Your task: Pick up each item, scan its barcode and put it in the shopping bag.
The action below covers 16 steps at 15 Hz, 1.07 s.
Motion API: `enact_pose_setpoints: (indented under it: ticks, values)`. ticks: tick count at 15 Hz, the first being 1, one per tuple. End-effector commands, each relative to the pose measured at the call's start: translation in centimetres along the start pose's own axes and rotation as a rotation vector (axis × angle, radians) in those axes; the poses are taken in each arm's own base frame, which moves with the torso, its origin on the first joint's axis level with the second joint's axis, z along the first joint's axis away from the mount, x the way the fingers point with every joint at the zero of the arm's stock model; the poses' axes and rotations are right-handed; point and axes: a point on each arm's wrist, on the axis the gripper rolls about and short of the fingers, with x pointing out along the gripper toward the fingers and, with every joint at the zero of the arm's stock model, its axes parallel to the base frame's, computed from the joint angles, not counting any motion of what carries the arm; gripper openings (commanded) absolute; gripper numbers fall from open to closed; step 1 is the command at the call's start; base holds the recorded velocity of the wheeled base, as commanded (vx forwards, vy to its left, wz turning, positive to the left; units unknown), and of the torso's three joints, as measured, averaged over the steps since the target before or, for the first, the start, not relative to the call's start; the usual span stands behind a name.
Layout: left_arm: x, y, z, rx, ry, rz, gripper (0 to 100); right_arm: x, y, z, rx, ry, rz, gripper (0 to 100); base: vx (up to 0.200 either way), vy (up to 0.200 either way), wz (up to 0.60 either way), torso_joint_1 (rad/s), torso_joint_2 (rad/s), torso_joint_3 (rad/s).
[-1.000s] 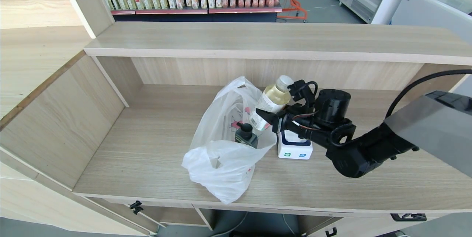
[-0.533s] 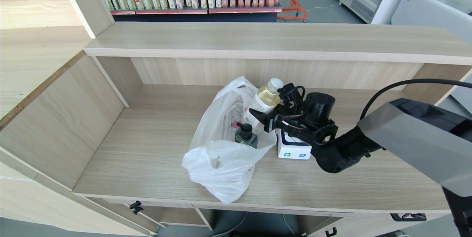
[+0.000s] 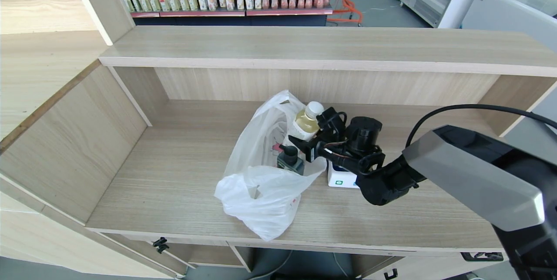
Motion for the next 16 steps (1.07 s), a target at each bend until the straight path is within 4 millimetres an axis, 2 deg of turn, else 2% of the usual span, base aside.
enact_pose_setpoints:
  ticks: [1,3,4,6,7,9,11,13,14,15,16]
  values:
    - [0.0,0.0,0.0,0.000,0.000,0.000,100,0.2,0.0,-0.6,0.000,0.008,0.000,0,0.000,0.000,0.00,0.000,0.00,0.000]
    - [0.0,0.0,0.0,0.000,0.000,0.000,100,0.1,-0.1,-0.8,0.002,0.012,-0.001,0,0.000,0.000,0.00,0.000,0.00,0.000]
    - [0.0,0.0,0.0,0.000,0.000,0.000,100,0.1,-0.3,-1.0,0.002,0.016,-0.006,100,0.000,0.000,0.00,0.000,0.00,0.000]
    - [0.0,0.0,0.0,0.000,0.000,0.000,100,-0.1,-0.6,-0.8,0.011,0.015,-0.010,100,0.000,0.000,0.00,0.000,0.00,0.000]
    - [0.0,0.0,0.0,0.000,0.000,0.000,100,-0.2,-0.7,-0.1,0.021,0.000,0.005,100,0.000,0.000,0.00,0.000,0.00,0.000]
    - [0.0,0.0,0.0,0.000,0.000,0.000,100,-0.6,-1.0,2.8,0.083,-0.057,0.031,100,0.000,0.000,0.00,0.000,0.00,0.000]
    - [0.0,0.0,0.0,0.000,0.000,0.000,100,-2.1,-1.4,5.3,0.163,-0.079,0.024,100,0.000,0.000,0.00,0.000,0.00,0.000]
    - [0.0,0.0,0.0,0.000,0.000,0.000,100,-5.9,-1.2,8.3,0.237,-0.072,0.009,100,0.000,0.000,0.00,0.000,0.00,0.000]
    - [0.0,0.0,0.0,0.000,0.000,0.000,100,-8.4,-0.7,9.4,0.245,-0.054,0.002,100,0.000,0.000,0.00,0.000,0.00,0.000]
    - [0.0,0.0,0.0,0.000,0.000,0.000,100,-11.6,0.3,10.1,0.262,-0.011,-0.002,100,0.000,0.000,0.00,0.000,0.00,0.000]
    - [0.0,0.0,0.0,0.000,0.000,0.000,100,-13.7,0.9,10.6,0.269,0.004,-0.001,100,0.000,0.000,0.00,0.000,0.00,0.000]
